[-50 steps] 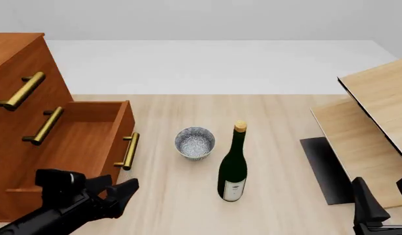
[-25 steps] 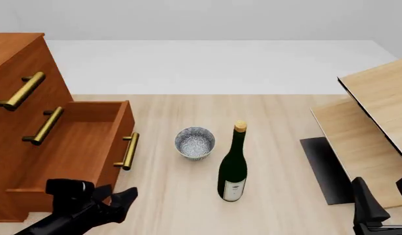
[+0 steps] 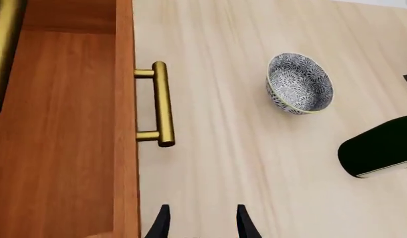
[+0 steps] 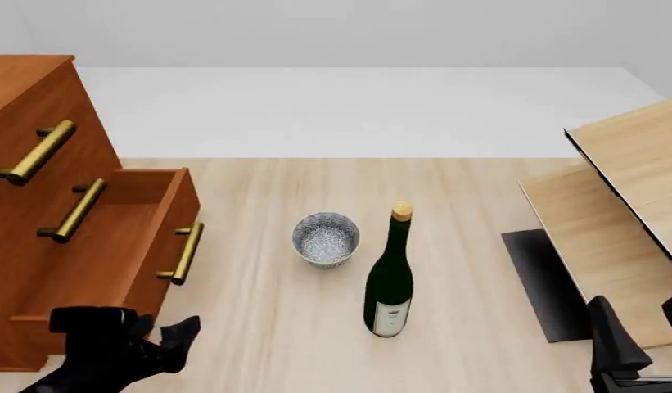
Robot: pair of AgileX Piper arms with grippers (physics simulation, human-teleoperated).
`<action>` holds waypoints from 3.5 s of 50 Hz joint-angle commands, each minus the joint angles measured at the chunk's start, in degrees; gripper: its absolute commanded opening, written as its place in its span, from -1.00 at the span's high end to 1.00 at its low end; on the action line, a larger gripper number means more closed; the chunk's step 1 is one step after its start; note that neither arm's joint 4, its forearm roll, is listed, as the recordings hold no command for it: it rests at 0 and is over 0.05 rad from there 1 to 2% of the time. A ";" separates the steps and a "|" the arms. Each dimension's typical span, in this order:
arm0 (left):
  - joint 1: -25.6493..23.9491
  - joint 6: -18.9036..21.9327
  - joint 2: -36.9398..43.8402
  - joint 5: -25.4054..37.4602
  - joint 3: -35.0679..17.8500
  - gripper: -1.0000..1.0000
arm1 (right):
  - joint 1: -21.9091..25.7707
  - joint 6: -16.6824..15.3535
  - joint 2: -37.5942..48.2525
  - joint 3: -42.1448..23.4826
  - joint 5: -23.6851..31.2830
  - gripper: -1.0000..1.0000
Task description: Close the bottom drawer of the cabinet and open the top drawer.
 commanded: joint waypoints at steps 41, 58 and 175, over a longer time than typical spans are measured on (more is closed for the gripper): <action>21.21 8.59 4.19 -6.50 1.91 -1.00 | -0.16 -0.10 -0.07 -0.01 0.03 -1.00; 27.60 11.01 4.96 -7.88 1.17 -1.00 | -0.19 -0.05 0.01 -0.01 -0.04 -1.00; 5.44 66.22 -28.41 15.34 -8.78 -1.00 | -0.10 0.14 -0.06 -0.06 -0.06 -1.00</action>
